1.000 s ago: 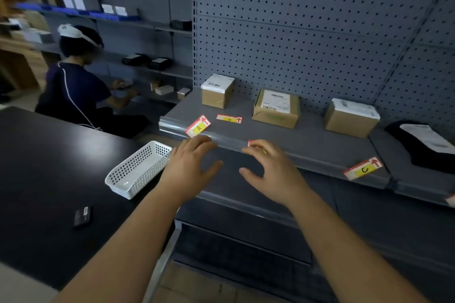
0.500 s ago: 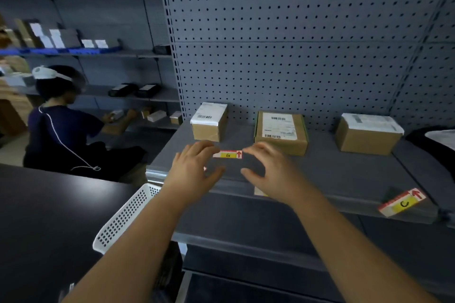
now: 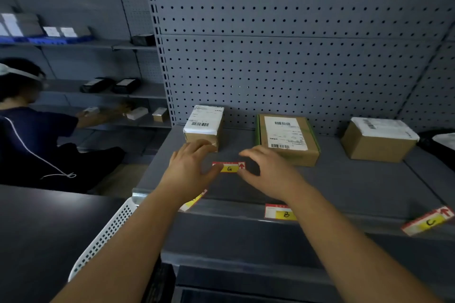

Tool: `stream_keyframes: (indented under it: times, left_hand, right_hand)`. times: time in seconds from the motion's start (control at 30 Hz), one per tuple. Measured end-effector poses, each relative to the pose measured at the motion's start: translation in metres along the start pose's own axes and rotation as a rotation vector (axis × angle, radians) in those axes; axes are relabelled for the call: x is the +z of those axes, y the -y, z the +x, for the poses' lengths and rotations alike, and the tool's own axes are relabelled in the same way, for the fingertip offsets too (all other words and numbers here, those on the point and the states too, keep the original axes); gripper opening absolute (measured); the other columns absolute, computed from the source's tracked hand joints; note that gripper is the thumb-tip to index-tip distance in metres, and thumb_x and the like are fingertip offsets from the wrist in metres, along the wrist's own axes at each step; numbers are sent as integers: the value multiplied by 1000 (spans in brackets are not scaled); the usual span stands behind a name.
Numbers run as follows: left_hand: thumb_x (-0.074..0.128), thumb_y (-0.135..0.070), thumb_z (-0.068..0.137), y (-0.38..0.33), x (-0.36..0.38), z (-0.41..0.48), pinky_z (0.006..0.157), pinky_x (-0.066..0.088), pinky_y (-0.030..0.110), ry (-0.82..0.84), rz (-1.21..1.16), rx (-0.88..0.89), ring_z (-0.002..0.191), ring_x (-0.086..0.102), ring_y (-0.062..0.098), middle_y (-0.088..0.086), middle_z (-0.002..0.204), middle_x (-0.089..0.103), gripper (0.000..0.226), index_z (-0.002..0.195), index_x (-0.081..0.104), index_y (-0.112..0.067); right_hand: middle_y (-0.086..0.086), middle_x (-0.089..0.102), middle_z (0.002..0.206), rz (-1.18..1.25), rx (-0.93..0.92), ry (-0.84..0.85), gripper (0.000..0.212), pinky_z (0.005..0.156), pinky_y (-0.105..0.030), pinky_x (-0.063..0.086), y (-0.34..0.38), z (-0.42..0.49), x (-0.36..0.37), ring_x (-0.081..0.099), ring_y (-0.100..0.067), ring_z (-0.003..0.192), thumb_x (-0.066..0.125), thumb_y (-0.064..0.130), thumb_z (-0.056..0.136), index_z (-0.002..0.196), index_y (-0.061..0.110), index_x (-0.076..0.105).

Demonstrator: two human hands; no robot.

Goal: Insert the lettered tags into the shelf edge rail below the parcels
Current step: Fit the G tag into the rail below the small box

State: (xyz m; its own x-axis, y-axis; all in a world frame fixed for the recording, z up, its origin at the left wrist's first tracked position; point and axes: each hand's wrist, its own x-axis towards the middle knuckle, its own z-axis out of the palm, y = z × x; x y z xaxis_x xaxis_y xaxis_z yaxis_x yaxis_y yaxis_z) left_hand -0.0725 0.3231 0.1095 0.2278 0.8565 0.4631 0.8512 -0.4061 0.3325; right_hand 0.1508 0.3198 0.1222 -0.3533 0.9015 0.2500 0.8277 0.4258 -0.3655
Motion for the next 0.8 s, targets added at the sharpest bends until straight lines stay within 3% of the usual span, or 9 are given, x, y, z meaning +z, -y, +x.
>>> stream_keyframes:
  times: [0.33, 0.5, 0.8]
  left_hand:
    - [56, -53, 84, 26, 6, 24, 104, 33, 40, 135, -131, -63, 123, 40, 12, -13, 131, 47, 43, 123, 53, -33]
    - [58, -52, 83, 32, 5, 37, 100, 40, 48, 157, -225, -59, 119, 46, 13, -10, 127, 53, 40, 118, 56, -33]
    - [63, -48, 81, 40, 20, 43, 101, 41, 40, 381, -91, -37, 118, 46, 14, -8, 130, 49, 47, 124, 54, -32]
  right_hand:
    - [9, 52, 124, -46, 70, 44, 48, 90, -29, 46, -2, 19, 10, 50, -9, 113, 56, 49, 90, 134, 30, 50]
    - [9, 52, 125, -23, 82, 35, 49, 92, -31, 47, -8, 18, 8, 50, -10, 113, 58, 50, 89, 134, 30, 50]
    - [10, 53, 119, -14, 81, 39, 48, 86, -29, 48, -14, 24, 7, 51, -8, 105, 56, 50, 90, 134, 31, 50]
